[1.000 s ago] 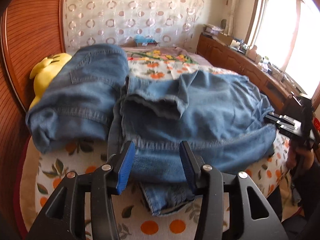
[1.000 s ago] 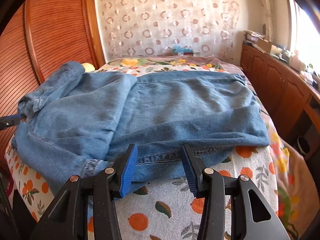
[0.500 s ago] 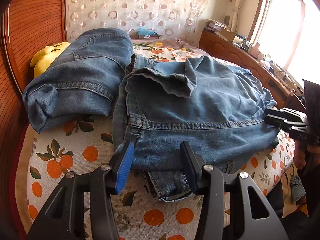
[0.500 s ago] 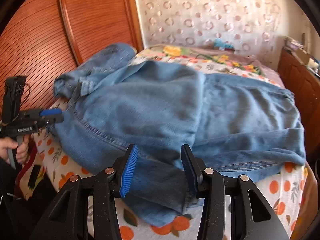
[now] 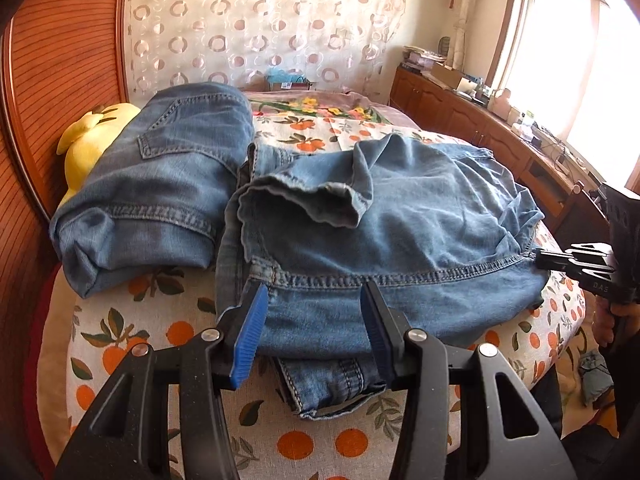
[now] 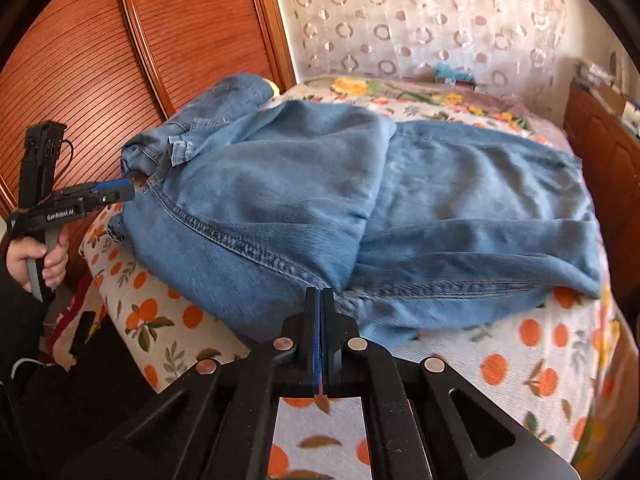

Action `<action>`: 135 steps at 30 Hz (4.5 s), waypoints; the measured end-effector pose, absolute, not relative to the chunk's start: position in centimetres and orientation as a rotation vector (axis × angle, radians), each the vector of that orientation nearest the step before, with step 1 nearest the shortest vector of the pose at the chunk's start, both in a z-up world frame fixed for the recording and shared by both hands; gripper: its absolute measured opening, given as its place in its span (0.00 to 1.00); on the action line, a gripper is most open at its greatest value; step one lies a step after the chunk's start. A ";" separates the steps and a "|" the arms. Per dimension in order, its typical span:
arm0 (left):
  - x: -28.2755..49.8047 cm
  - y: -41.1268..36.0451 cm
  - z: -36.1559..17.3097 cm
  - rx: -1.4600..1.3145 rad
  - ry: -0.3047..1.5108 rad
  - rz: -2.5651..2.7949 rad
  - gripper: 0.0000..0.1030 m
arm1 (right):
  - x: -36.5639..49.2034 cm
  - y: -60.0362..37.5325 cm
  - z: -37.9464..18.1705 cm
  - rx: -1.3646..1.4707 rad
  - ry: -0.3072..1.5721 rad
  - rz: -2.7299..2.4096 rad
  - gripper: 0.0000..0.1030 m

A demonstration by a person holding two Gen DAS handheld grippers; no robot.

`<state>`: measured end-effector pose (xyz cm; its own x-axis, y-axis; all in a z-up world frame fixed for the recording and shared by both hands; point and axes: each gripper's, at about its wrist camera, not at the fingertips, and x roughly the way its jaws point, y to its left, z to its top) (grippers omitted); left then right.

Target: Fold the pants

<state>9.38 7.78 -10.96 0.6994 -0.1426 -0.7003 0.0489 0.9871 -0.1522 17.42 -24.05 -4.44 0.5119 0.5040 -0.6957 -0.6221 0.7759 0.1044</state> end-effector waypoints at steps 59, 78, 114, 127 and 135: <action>8.1 9.6 -13.8 -0.131 0.838 -0.089 0.49 | 15.3 -16.3 -5.9 -0.235 0.744 0.807 0.31; 7.4 9.5 -12.8 -0.130 0.760 -0.111 0.16 | 14.2 -15.6 -7.0 -0.404 0.703 0.674 0.44; 4.0 8.8 -9.7 -0.140 0.685 -0.131 0.50 | 11.9 -23.0 -5.1 -0.200 0.697 0.691 0.10; 8.7 3.8 -6.4 -0.056 0.615 -0.220 0.76 | 11.7 -26.7 -4.0 -0.139 0.648 0.580 0.27; 13.8 -1.1 -5.6 0.024 0.624 -0.319 0.76 | 13.4 -29.2 -4.2 -0.125 0.649 0.503 0.36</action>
<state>13.83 -1.05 -5.64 0.7643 -0.2862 -0.5779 0.3006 0.9509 -0.0733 13.39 -29.20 -4.22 0.6818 0.4087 -0.6068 -0.4850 0.8734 0.0433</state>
